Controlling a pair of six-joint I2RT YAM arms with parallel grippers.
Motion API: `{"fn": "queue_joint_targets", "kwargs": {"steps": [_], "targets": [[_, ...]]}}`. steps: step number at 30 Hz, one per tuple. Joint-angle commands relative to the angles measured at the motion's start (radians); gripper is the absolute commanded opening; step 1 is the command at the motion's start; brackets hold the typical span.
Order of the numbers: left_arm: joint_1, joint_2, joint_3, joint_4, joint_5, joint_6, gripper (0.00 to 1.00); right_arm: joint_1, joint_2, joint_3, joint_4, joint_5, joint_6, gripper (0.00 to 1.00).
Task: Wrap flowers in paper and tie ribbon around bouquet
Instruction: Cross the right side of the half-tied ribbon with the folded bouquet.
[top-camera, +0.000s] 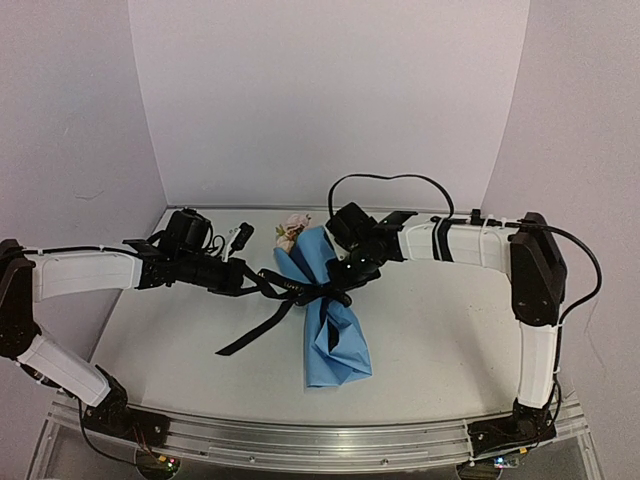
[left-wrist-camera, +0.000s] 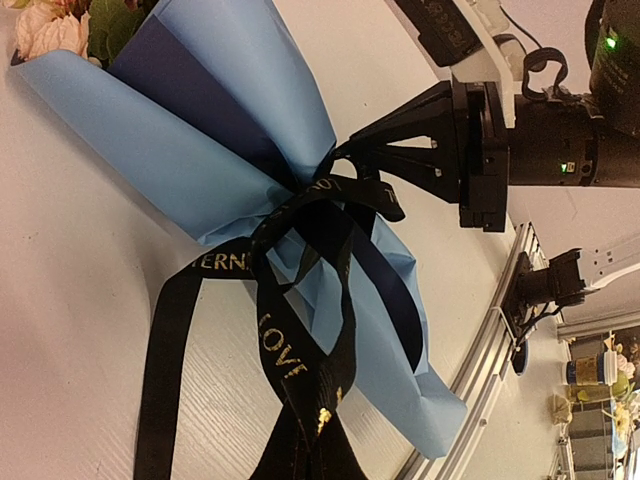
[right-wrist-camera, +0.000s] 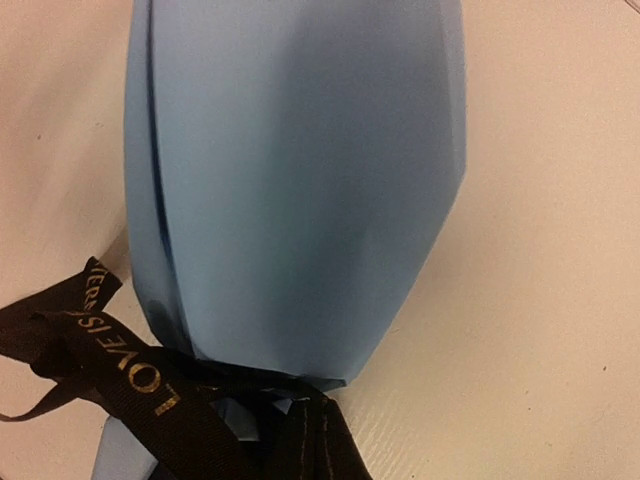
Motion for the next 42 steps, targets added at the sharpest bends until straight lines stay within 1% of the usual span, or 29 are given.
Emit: {"fn": "queue_joint_targets", "kwargs": {"steps": [1, 5, 10, 15, 20, 24, 27, 31, 34, 37, 42], "targets": [[-0.002, -0.004, 0.043, 0.024, 0.009, 0.009, 0.00, -0.015, -0.071, -0.044, -0.010, 0.145, 0.152, 0.00], [-0.002, -0.002, 0.037, 0.033, 0.007, 0.003, 0.00, -0.031, -0.124, -0.112, -0.014, 0.204, 0.298, 0.00], [-0.002, 0.000, 0.034, 0.035, -0.012, -0.005, 0.00, -0.040, -0.159, -0.171, -0.024, 0.244, 0.423, 0.00], [-0.001, 0.008, 0.024, 0.026, -0.034, -0.015, 0.00, -0.040, -0.174, -0.203, -0.026, 0.257, 0.499, 0.00], [-0.002, 0.011, 0.016, 0.035, -0.033, -0.022, 0.00, -0.040, -0.190, -0.243, -0.024, 0.256, 0.536, 0.00], [-0.001, 0.017, 0.019, 0.038, -0.031, -0.022, 0.00, -0.040, -0.203, -0.267, -0.001, 0.243, 0.510, 0.01], [-0.001, 0.031, 0.033, 0.048, -0.012, -0.021, 0.00, -0.039, -0.222, -0.286, 0.049, 0.215, 0.462, 0.13], [-0.002, 0.046, 0.058, 0.062, 0.015, -0.017, 0.00, -0.039, -0.232, -0.261, 0.071, 0.206, 0.375, 0.26], [-0.002, 0.059, 0.080, 0.059, 0.028, -0.011, 0.00, -0.039, -0.233, -0.241, 0.079, 0.198, 0.314, 0.32], [-0.002, 0.070, 0.101, 0.049, 0.026, -0.006, 0.00, -0.040, -0.218, -0.215, 0.103, 0.132, 0.224, 0.39], [-0.002, 0.089, 0.132, 0.022, -0.018, -0.007, 0.00, -0.063, -0.170, -0.174, 0.144, -0.018, 0.121, 0.41]]}}
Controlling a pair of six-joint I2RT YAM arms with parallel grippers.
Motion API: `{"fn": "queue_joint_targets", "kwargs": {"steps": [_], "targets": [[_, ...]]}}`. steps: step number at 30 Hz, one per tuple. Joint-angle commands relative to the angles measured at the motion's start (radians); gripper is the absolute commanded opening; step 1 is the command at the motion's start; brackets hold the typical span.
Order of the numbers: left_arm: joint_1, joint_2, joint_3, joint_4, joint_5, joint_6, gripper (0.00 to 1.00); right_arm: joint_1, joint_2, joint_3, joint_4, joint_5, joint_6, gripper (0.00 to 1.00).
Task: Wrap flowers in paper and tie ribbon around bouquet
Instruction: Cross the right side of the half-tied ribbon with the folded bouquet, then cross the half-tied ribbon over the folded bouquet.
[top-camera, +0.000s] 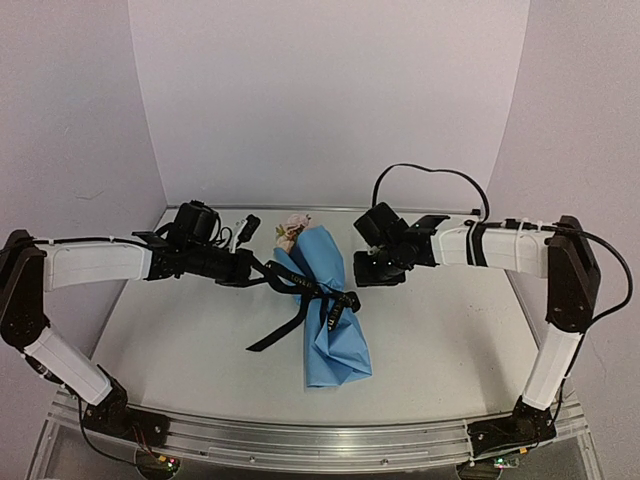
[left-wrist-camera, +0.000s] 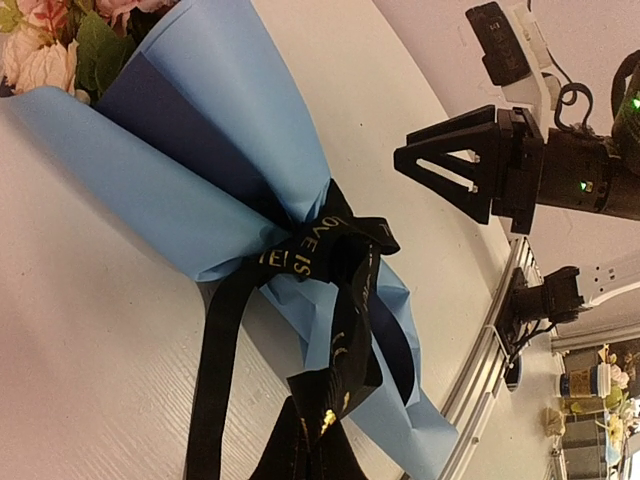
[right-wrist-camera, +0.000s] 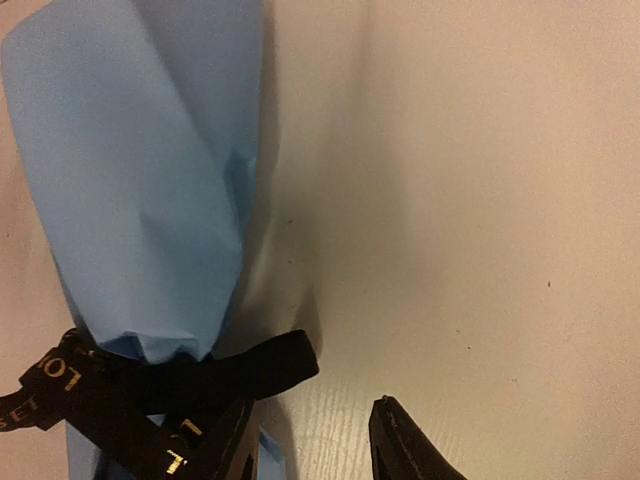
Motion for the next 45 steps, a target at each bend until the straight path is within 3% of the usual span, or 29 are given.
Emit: {"fn": "queue_joint_targets", "kwargs": {"steps": [1, 7, 14, 24, 30, 38, 45], "targets": [[-0.002, 0.017, 0.061, 0.000, -0.029, 0.015, 0.00, -0.023, 0.029, 0.061, 0.070, -0.156, -0.133, 0.41], [-0.001, 0.023, 0.063, -0.010, -0.042, 0.014, 0.00, -0.030, 0.099, 0.121, 0.092, -0.325, -0.217, 0.40], [0.000, 0.013, 0.057, -0.007, -0.079, -0.005, 0.00, -0.030, 0.128, 0.131, 0.094, -0.374, -0.219, 0.38], [0.001, 0.029, 0.072, 0.053, 0.030, -0.009, 0.00, -0.030, -0.006, 0.080, 0.094, -0.204, -0.175, 0.41], [-0.008, 0.054, 0.090, 0.095, 0.121, -0.010, 0.00, 0.005, -0.078, 0.077, 0.094, -0.214, -0.204, 0.49], [-0.044, 0.106, 0.164, 0.089, 0.176, 0.013, 0.00, 0.070, -0.073, 0.086, 0.092, -0.215, -0.207, 0.52], [-0.065, 0.145, 0.179, 0.048, 0.209, 0.038, 0.00, 0.060, -0.127, -0.013, 0.089, -0.077, -0.033, 0.54]]}}
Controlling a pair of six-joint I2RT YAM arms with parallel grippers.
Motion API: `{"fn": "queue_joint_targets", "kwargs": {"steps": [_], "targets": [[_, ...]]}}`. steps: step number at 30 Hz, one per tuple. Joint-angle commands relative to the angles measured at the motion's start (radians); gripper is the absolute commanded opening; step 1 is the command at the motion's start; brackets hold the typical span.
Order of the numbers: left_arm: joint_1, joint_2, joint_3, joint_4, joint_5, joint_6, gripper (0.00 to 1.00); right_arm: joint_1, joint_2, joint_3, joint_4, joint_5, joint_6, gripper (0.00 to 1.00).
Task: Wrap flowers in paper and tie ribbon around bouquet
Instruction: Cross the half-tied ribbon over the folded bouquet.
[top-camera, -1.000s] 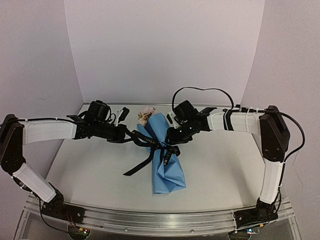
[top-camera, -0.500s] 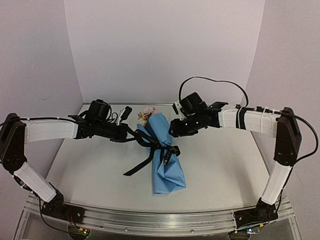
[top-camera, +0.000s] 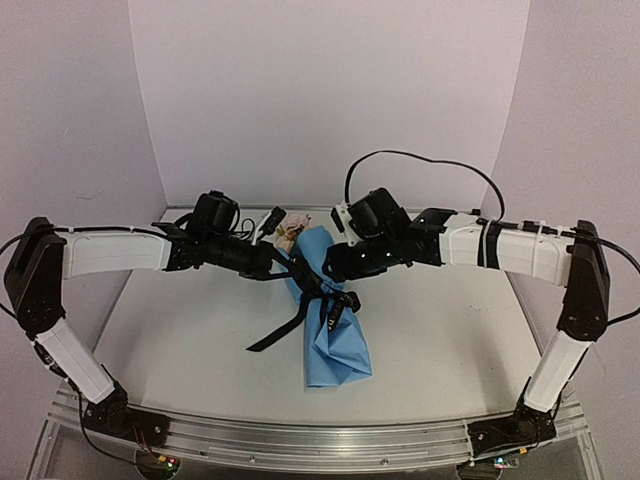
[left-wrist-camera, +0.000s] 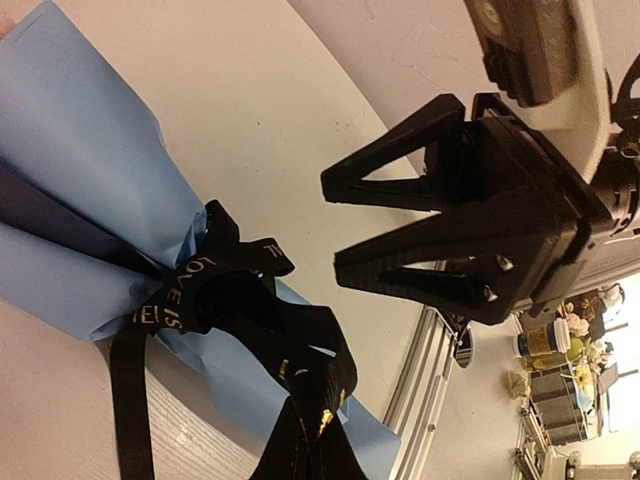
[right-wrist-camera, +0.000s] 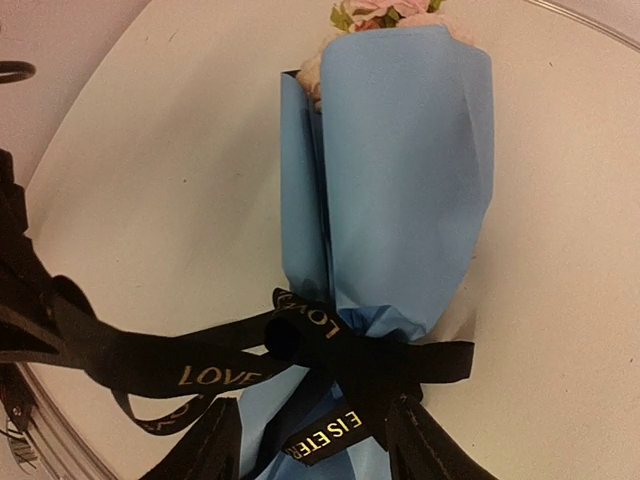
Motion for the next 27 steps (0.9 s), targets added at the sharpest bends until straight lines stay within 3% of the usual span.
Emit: {"fn": "queue_joint_targets", "kwargs": {"steps": [1, 7, 10, 17, 27], "targets": [[-0.015, 0.027, 0.043, -0.011, 0.050, 0.038, 0.00, -0.025, -0.064, -0.083, 0.000, 0.135, 0.165, 0.54], [-0.032, 0.042, 0.054, -0.028, 0.049, 0.050, 0.00, -0.110, -0.060, -0.185, -0.008, 0.124, 0.405, 0.57], [-0.032, 0.044, 0.055, -0.029, 0.053, 0.051, 0.00, -0.113, -0.020, -0.188, 0.016, 0.064, 0.497, 0.64], [-0.033, 0.033, 0.047, -0.044, 0.048, 0.064, 0.00, -0.163, 0.048, -0.276, 0.249, -0.111, 0.772, 0.64], [-0.033, 0.011, 0.015, -0.040, 0.034, 0.064, 0.00, -0.185, 0.105, -0.343, 0.473, -0.157, 1.051, 0.64]]}}
